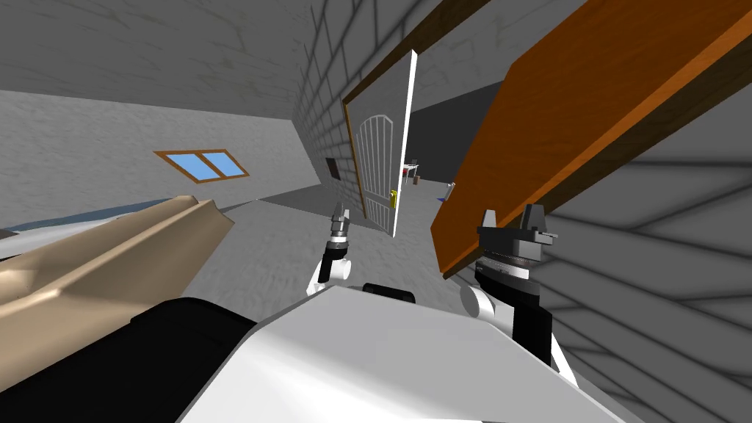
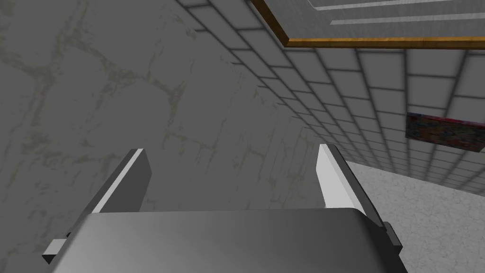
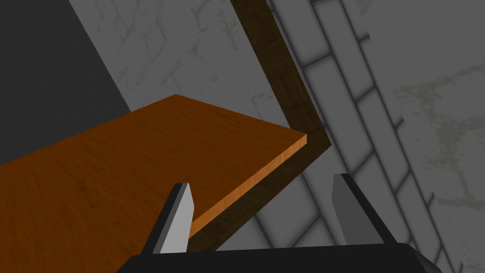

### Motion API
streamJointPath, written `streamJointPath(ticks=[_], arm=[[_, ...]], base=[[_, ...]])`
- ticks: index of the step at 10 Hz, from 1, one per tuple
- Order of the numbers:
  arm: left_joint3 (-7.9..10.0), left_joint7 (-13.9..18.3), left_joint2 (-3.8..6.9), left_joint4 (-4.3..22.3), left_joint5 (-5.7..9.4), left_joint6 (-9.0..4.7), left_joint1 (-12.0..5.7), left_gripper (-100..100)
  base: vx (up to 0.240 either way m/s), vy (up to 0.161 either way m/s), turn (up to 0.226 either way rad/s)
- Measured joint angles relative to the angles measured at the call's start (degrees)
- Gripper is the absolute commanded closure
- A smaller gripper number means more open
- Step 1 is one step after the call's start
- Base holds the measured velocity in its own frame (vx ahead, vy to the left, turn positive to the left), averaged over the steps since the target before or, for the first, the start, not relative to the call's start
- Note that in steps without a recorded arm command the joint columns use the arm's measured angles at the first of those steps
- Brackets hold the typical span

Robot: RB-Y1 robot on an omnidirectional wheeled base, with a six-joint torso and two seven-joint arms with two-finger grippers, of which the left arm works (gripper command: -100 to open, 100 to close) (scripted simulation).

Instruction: Push the door open

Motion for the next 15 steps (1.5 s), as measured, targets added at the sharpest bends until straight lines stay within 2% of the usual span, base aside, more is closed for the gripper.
streamJointPath(ticks=[3, 5, 8, 10, 13, 15], arm=[[-0.47, 0.1, 0.62, 3.7, 0.53, 0.37, -2.63, -100], [-0.82, 0.4, 1.35, 6.7, 1.04, -0.25, -3.70, -100], [-1.37, 0.8, 2.18, 11.3, 1.81, -0.35, -6.41, -100], [-2.10, 0.8, 2.38, 14.3, 2.16, -0.35, -8.00, -100], [-2.99, 0.8, 2.54, 19.2, 2.79, -0.21, -11.34, -100], [-3.04, 1.1, 2.94, 21.7, 3.23, -0.12, -12.82, -100]], base=[[0.077, 0.048, -0.053], [0.097, 0.049, -0.055], [0.098, 0.054, -0.060], [0.098, 0.061, -0.072], [0.078, 0.061, -0.052], [0.060, 0.054, -0.058]])
